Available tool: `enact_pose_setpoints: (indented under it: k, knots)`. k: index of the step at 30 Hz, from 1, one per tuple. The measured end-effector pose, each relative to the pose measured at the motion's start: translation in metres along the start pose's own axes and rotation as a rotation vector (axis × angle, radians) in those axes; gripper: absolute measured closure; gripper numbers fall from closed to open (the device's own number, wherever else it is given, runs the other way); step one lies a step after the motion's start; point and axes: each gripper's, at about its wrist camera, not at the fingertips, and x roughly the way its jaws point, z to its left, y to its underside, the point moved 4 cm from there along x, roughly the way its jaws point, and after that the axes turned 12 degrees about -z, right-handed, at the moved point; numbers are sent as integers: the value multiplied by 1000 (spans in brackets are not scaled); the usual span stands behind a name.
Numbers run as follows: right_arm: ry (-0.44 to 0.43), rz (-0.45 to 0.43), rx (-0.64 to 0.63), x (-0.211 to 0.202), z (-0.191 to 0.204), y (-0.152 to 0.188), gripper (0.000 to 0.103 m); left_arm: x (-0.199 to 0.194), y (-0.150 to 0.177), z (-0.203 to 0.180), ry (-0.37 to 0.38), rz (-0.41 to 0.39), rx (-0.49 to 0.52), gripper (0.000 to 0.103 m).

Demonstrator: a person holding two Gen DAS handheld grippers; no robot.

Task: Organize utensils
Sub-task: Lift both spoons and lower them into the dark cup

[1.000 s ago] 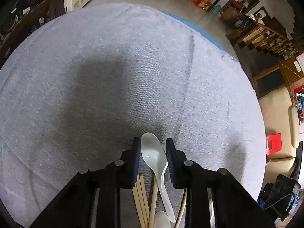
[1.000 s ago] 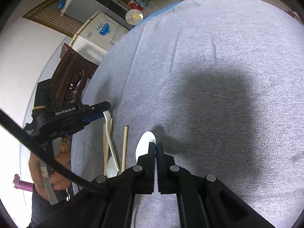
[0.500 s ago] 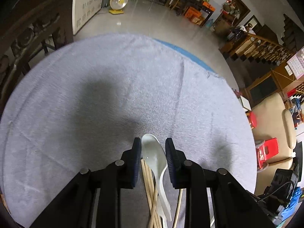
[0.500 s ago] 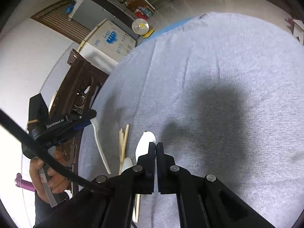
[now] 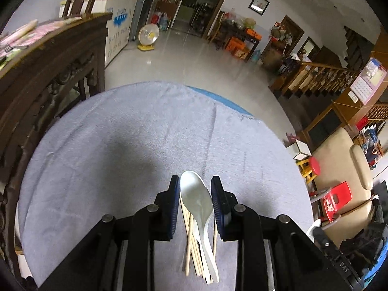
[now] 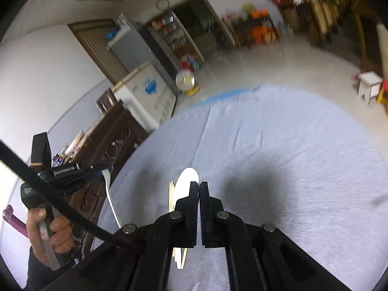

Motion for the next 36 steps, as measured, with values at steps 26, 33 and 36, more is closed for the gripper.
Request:
enact_pose_setpoints:
  k: [26, 33, 36]
  knots:
    - [16, -345, -302, -148, 116, 71, 101, -155, 77, -14, 7, -242, 46, 77]
    - [32, -357, -386, -143, 131, 96, 101, -165, 96, -15, -8, -276, 79, 76]
    - [38, -355, -407, -140, 131, 105, 101, -166, 103, -15, -14, -291, 94, 76]
